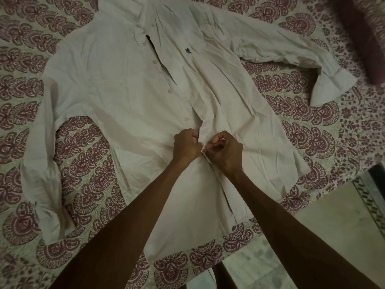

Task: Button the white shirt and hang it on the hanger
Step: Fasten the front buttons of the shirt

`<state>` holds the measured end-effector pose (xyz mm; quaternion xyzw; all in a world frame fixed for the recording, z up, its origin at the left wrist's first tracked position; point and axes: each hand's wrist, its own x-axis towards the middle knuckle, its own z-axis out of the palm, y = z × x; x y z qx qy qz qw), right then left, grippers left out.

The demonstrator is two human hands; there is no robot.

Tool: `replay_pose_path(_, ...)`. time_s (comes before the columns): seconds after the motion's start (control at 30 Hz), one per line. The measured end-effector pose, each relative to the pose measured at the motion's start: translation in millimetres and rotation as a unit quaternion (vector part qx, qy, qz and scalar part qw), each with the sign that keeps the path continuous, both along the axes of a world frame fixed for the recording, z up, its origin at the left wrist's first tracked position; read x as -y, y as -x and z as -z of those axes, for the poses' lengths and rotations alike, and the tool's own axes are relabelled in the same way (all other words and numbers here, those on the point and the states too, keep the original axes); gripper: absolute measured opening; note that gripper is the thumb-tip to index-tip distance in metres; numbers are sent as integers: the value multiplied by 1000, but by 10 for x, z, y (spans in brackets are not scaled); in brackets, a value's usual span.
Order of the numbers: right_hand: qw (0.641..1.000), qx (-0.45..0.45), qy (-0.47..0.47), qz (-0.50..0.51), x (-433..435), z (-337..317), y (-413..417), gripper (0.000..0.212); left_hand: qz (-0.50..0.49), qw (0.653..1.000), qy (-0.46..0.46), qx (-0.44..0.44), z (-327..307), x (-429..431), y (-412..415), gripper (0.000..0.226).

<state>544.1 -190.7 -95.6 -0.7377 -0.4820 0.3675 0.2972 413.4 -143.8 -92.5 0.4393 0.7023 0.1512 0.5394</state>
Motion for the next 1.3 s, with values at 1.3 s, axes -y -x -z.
replay_pose_path(1.3,981,178,63,37,-438,-286,-244,27,103,986,-104,-77,-24,118,182,29)
